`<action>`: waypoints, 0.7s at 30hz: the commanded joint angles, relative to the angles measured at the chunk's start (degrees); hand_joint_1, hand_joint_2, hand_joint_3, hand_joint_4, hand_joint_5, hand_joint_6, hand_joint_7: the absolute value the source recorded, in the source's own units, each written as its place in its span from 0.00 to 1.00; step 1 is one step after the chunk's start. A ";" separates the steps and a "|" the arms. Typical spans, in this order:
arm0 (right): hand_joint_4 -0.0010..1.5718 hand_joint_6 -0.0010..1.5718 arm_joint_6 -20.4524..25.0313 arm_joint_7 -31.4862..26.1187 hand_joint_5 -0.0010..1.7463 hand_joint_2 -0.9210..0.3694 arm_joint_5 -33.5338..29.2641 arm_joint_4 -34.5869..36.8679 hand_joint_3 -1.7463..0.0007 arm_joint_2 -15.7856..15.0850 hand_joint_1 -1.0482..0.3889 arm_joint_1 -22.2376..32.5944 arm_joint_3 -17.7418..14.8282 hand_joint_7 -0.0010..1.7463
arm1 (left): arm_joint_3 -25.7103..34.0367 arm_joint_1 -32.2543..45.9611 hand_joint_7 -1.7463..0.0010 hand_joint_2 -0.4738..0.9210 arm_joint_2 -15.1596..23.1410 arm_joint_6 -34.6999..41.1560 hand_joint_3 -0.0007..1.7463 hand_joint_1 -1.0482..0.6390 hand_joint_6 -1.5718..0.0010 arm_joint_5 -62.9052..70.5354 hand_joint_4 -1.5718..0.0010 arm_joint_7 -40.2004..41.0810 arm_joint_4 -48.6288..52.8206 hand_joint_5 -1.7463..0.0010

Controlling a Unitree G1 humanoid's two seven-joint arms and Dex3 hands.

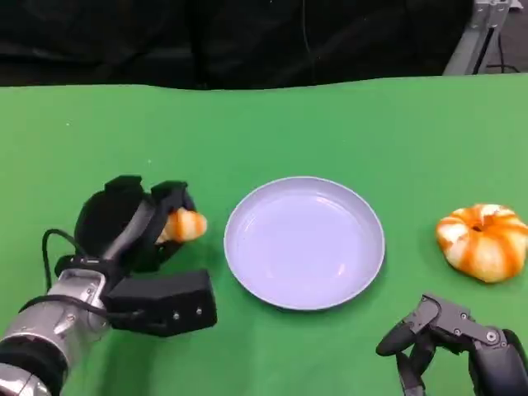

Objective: Grasp the bread from the table and place it into the plate.

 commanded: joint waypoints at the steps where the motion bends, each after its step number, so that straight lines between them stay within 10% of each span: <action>1: 0.52 0.52 -0.15 -0.31 0.95 0.46 0.66 0.14 0.25 -0.22 0.79 0.20 -0.16 0.71 | 0.52 1.55 0.44 0.64 1.68 -0.48 0.65 0.55 0.33 -0.71 0.41 1.71 -1.87 0.07; 10: 0.52 0.51 -0.50 -0.13 0.96 0.45 1.04 0.66 0.25 -0.41 0.79 0.06 -0.06 0.72 | 1.28 2.50 0.09 0.51 0.23 -4.57 0.80 0.57 0.47 -1.28 0.41 5.23 -11.47 0.00; 21: 0.52 0.51 -0.27 -0.25 0.95 0.45 0.65 0.35 0.25 -0.40 0.79 0.33 -0.14 0.71 | 0.01 0.42 0.00 0.48 -6.64 -4.43 0.85 0.55 0.52 -1.22 0.41 1.35 -13.28 0.00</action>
